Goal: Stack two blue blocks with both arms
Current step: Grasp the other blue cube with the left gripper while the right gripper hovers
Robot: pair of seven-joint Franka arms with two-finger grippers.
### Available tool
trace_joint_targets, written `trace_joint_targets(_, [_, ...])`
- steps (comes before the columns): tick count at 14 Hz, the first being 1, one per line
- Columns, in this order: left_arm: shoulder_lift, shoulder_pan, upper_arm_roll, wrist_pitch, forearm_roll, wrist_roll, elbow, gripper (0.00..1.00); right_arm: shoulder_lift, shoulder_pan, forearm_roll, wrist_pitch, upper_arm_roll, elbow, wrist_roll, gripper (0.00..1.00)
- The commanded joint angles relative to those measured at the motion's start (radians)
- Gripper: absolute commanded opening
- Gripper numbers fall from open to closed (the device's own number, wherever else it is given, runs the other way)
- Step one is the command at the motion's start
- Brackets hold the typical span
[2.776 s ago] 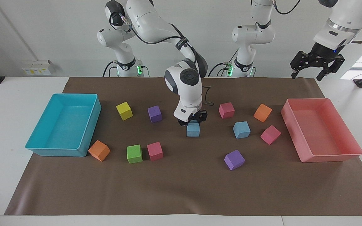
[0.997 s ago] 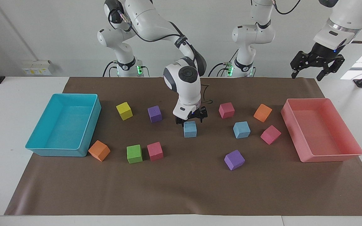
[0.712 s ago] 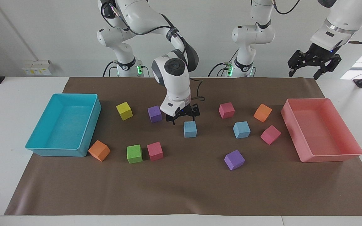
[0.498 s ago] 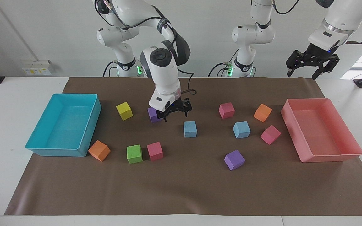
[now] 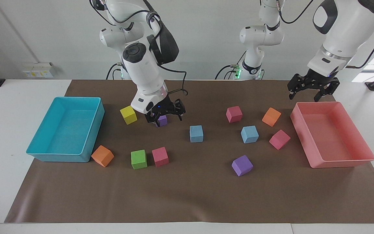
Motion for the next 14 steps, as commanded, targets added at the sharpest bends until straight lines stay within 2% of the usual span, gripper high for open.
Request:
trace_joint_targets(1, [-0.028, -0.048, 0.01, 0.068, -0.001, -0.057, -0.088, 1.0, -0.035, -0.049, 0.18, 0.023, 0.007, -0.102, -0.086, 1.0])
trace_joint_targets(3, [-0.021, -0.058, 0.01, 0.172, 0.0, -0.061, -0.157, 1.0, 0.011, -0.063, 0.301, 0.04, 0.007, -0.137, -0.238, 1.0])
trace_joint_targets(6, [-0.014, -0.104, 0.011, 0.326, 0.0, -0.128, -0.296, 1.0, 0.088, -0.066, 0.436, 0.092, 0.007, -0.151, -0.346, 1.0])
trace_joint_targets(7, [-0.007, -0.117, 0.011, 0.391, 0.0, -0.169, -0.341, 1.0, 0.118, -0.063, 0.45, 0.106, 0.009, -0.157, -0.375, 0.88])
trace_joint_targets(10, [0.051, -0.155, 0.013, 0.473, 0.002, -0.225, -0.383, 1.0, 0.142, -0.041, 0.554, 0.127, 0.009, -0.193, -0.381, 0.01])
trace_joint_targets(14, [0.068, -0.158, 0.011, 0.526, 0.002, -0.265, -0.441, 1.0, 0.145, -0.04, 0.64, 0.138, 0.009, -0.242, -0.419, 0.0])
